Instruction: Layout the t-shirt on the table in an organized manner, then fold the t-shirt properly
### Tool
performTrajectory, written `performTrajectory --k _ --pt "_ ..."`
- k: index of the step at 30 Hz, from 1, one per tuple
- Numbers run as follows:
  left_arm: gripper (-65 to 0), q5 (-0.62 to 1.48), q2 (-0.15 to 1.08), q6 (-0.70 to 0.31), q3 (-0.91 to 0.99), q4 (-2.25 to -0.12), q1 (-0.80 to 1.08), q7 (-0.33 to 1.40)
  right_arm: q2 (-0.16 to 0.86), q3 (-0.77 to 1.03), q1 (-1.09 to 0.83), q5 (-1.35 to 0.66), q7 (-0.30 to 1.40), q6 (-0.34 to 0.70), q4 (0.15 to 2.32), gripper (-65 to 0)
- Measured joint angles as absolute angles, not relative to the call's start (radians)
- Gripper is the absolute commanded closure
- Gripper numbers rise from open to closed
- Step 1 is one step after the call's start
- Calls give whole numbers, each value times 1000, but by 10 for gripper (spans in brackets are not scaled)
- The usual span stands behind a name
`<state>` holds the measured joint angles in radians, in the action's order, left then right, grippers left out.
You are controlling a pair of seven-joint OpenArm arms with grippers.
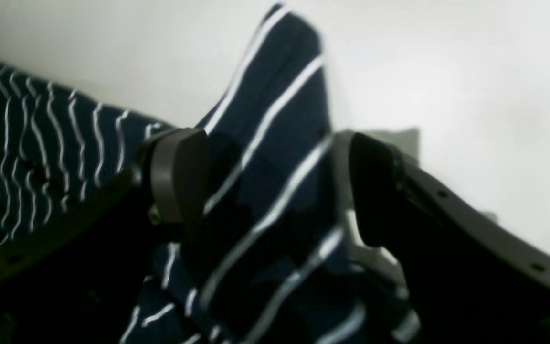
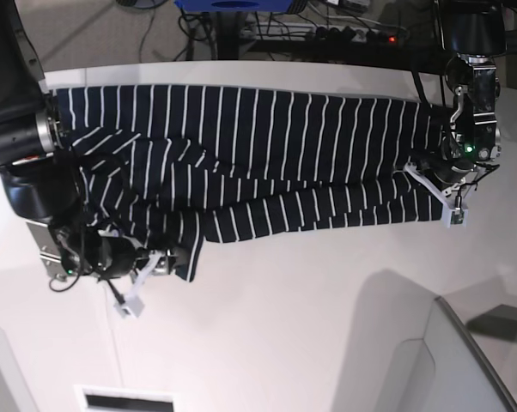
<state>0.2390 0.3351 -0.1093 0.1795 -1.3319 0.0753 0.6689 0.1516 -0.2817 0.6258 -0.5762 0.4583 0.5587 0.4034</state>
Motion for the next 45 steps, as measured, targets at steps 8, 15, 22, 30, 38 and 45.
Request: performTrajectory --k 8,15,22,30,38,45 --pt "0 239 335 -109 179 -1333 88 661 154 -282 625 -577 447 558 398 0" --pt "0 239 336 -109 180 -1333 86 662 154 -272 620 -575 552 558 432 0" --pt "0 239 335 -109 182 -1335 84 662 151 -155 401 -587 787 562 962 0" --pt "0 239 339 -109 181 -1336 86 662 160 -9 117 -577 1010 550 1483 0" --pt "0 239 342 -109 181 -1380 86 672 156 -3 -27 -573 1020 505 1546 0" --pt "0 239 355 -109 182 -1406 89 669 154 0 -102 -575 1015 496 1592 0"
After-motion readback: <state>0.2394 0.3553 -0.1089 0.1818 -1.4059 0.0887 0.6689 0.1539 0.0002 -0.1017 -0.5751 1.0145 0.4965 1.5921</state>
